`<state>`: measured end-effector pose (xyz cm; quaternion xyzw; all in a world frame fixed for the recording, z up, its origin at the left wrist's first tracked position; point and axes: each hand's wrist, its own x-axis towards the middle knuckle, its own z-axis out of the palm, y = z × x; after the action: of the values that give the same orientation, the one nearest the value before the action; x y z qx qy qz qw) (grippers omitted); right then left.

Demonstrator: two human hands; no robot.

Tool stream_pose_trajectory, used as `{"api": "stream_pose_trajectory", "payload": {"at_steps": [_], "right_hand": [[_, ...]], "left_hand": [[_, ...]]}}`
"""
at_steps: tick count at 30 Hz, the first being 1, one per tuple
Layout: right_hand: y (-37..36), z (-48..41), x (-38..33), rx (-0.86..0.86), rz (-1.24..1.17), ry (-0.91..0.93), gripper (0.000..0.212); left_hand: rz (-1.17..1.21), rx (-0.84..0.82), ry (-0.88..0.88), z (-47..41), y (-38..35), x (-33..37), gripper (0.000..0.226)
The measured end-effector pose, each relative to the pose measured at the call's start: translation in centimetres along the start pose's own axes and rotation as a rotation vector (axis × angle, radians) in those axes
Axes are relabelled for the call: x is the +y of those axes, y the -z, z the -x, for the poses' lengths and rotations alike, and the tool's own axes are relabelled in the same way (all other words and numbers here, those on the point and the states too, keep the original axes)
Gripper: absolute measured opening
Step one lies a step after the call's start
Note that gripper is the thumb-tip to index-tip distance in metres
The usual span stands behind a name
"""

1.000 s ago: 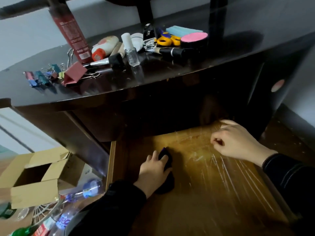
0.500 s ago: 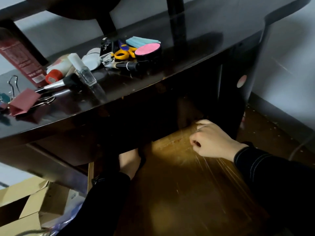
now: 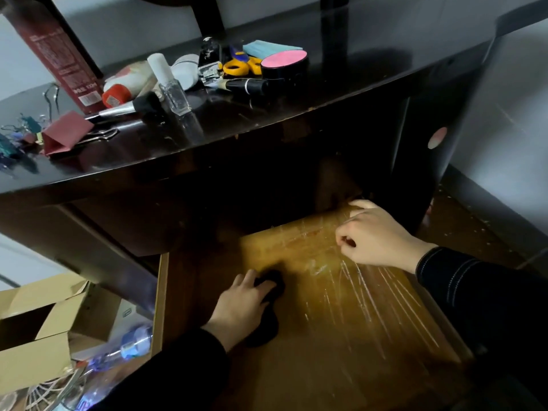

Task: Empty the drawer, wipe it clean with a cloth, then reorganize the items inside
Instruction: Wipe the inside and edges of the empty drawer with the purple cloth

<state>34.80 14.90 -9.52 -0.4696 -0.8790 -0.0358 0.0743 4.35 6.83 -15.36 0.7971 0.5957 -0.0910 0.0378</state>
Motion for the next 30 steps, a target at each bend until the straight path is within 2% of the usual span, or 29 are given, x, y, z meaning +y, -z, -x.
{"api": "stream_pose_trajectory", "payload": {"at_steps": [2,5,9,13,18,21,24,28,30], "right_hand": [[0.1,-0.1,0.0,-0.004,-0.008,-0.013,0.028],[0.2,-0.3,0.0,-0.003,0.003,-0.031,0.028],[0.4,-0.2,-0.1,-0.014,0.021,-0.025,0.026],[0.4,-0.2,-0.2,-0.01,0.001,-0.026,0.027],[0.4,-0.2,-0.2,-0.005,-0.026,-0.027,0.025],[0.4,-0.2,-0.3,0.009,-0.046,-0.043,0.023],[0.5,-0.2,-0.2,0.024,-0.075,-0.059,0.022],[0.5,-0.2,-0.3,0.027,-0.075,-0.066,0.021],[0.5,-0.2,-0.3,0.043,-0.08,-0.065,0.021]], "left_hand": [[-0.003,0.054,0.027,-2.6,0.3,-1.2,0.047],[0.055,0.128,0.193,-7.0,0.2,-2.9,0.046],[0.066,0.109,0.343,-10.1,0.0,-2.6,0.052],[0.05,0.077,0.286,-7.2,0.3,-1.2,0.049],[0.003,-0.166,-0.03,0.4,1.2,0.3,0.063],[-0.12,-0.179,-0.133,2.6,1.3,0.3,0.065],[-0.225,-0.069,-0.061,0.8,1.9,-0.4,0.06],[-0.066,0.01,0.135,-1.4,2.0,-0.8,0.052],[-0.063,-0.007,0.082,-1.1,1.8,-0.1,0.053]]}}
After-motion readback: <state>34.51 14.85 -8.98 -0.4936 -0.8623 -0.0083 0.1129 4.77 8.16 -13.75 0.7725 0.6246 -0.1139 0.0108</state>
